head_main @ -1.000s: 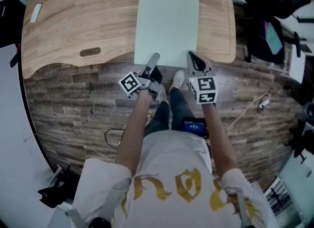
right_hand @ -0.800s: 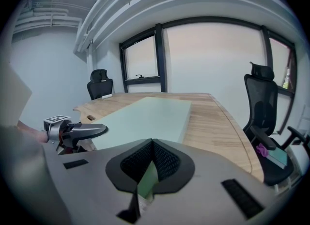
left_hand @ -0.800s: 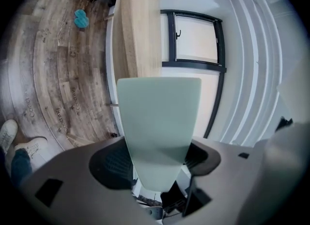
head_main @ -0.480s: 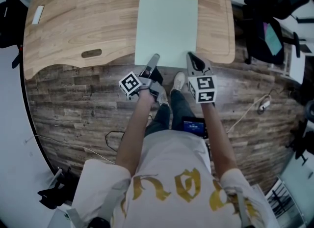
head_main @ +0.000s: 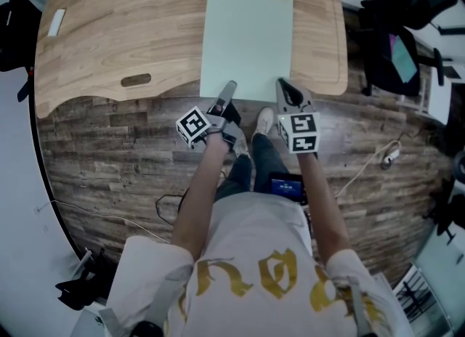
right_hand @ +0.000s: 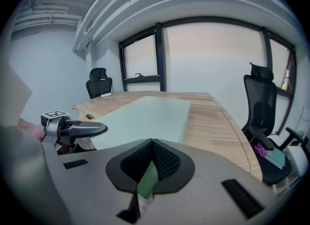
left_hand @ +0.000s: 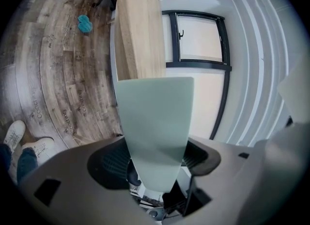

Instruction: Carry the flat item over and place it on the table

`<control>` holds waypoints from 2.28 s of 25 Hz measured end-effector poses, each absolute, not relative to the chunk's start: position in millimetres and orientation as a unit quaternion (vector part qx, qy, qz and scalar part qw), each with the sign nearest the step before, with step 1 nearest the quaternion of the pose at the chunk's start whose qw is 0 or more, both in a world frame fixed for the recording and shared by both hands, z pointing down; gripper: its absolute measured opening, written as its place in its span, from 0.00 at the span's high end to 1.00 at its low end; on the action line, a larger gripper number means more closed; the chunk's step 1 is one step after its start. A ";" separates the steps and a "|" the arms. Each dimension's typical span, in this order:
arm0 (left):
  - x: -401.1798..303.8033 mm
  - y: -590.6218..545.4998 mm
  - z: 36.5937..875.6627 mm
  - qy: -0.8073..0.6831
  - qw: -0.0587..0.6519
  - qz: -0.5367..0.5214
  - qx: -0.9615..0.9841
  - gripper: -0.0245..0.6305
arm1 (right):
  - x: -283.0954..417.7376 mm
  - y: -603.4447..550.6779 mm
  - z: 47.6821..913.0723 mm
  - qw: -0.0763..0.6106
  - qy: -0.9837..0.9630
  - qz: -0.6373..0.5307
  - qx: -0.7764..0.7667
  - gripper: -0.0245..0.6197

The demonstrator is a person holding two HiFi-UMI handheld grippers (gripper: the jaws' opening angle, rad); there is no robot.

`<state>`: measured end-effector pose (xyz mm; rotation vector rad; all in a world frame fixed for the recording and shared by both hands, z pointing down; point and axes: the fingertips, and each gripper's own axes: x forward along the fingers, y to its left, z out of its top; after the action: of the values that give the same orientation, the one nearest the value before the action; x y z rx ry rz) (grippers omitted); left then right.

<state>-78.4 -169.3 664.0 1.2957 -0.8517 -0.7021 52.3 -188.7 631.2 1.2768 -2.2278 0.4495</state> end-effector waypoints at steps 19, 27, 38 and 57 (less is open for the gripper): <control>-80.7 -165.2 668.0 -0.397 0.664 -0.272 0.572 0.49 | 53.0 -190.1 631.0 0.269 -0.822 0.163 0.474 0.97; -80.0 -159.8 668.9 -0.415 0.655 -0.247 0.580 0.48 | 53.0 -190.5 628.4 0.267 -0.823 0.166 0.474 0.97; -82.3 -158.2 670.2 -0.439 0.640 -0.209 0.595 0.45 | 51.8 -191.6 628.5 0.269 -0.820 0.169 0.475 0.97; -86.1 -144.8 673.5 -0.436 0.631 -0.144 0.625 0.42 | 57.0 -194.8 634.2 0.281 -0.815 0.168 0.477 0.97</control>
<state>-86.1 -144.8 673.5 1.4311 -0.9972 -0.3303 57.0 -194.8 634.2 1.2791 -2.1848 0.4491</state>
